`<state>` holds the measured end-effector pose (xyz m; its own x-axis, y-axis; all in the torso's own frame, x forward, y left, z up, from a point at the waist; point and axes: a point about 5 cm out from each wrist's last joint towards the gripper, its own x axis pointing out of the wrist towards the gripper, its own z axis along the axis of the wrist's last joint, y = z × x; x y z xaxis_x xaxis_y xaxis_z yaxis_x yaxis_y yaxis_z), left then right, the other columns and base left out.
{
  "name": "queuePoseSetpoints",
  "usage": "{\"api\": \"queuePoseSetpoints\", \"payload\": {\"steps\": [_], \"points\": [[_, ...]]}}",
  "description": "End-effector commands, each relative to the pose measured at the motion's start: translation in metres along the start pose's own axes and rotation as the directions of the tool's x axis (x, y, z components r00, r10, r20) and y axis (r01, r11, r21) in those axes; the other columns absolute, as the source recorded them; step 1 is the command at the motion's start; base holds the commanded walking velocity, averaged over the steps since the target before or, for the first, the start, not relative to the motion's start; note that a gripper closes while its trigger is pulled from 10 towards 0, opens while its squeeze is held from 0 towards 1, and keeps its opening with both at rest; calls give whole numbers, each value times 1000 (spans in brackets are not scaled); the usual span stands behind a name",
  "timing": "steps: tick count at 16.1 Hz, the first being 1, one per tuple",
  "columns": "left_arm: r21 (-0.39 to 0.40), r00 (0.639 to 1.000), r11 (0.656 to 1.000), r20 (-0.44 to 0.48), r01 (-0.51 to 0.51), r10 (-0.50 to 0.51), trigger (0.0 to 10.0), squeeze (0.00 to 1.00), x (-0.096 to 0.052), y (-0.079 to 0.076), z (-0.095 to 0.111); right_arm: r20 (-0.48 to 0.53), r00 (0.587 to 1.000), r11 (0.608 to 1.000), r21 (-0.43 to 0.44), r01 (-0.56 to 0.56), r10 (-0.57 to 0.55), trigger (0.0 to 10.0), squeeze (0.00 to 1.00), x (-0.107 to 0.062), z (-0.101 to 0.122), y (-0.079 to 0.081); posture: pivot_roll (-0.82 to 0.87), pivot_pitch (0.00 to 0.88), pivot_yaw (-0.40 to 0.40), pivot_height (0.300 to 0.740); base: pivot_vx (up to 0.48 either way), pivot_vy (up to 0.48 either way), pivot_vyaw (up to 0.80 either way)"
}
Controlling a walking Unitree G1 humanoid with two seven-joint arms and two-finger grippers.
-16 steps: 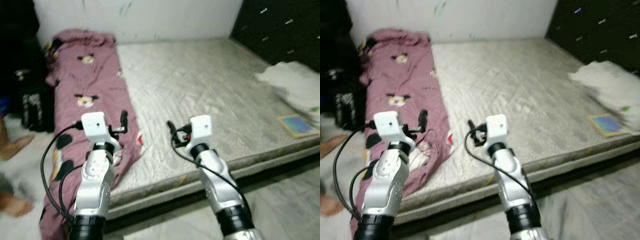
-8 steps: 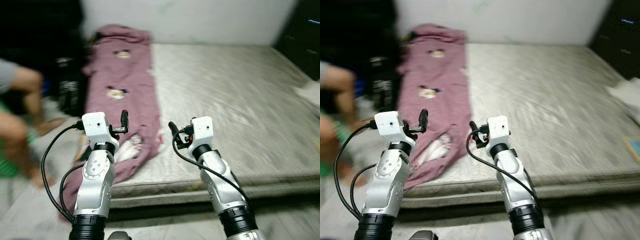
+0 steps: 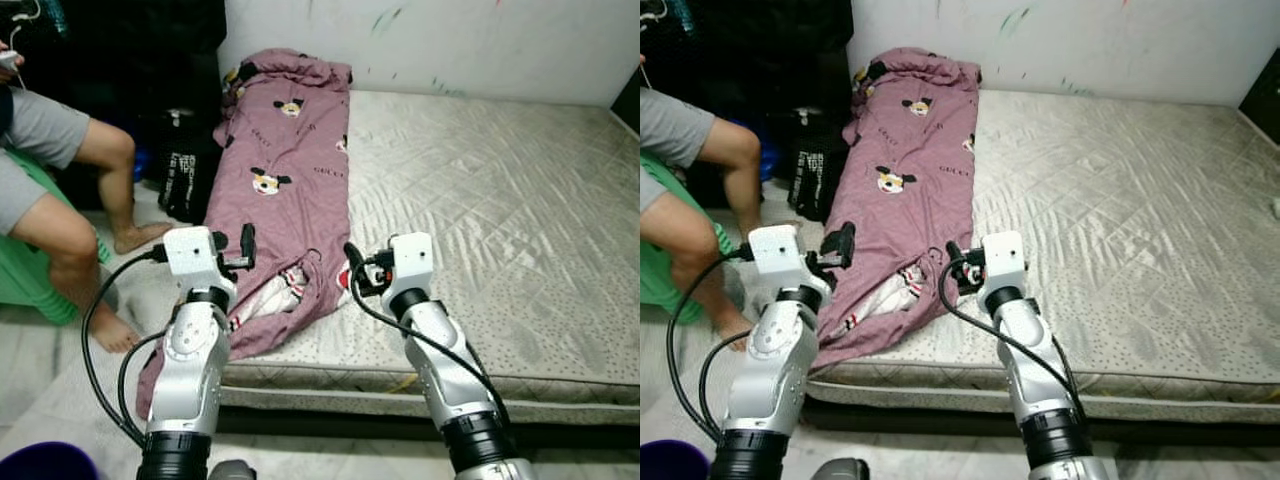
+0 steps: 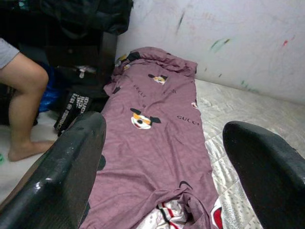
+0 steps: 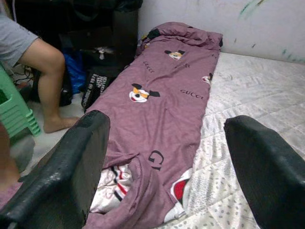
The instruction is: Clean up the room
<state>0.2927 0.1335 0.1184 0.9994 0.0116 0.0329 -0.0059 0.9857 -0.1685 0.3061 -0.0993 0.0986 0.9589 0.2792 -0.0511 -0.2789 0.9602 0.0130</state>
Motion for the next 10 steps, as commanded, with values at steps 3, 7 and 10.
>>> {"api": "queuePoseSetpoints", "payload": {"steps": [3,7,10], "points": [[1,1000,1000,-10,3,-3,10000,0,0,-2,-1,-8,1000,1000,-1,-5,5,10000,0,1,0,1,79,0,-59,740,0,0,0],[74,1000,997,-31,5,-3,10000,0,-11,4,-7,-14,1000,1000,23,10,-9,10000,0,-3,-1,1,79,18,-56,740,0,0,0],[146,998,989,-38,-37,43,10000,0,-25,30,-4,-17,999,999,40,29,-28,10000,0,-9,-2,-1,79,48,-42,740,0,0,0]]}}
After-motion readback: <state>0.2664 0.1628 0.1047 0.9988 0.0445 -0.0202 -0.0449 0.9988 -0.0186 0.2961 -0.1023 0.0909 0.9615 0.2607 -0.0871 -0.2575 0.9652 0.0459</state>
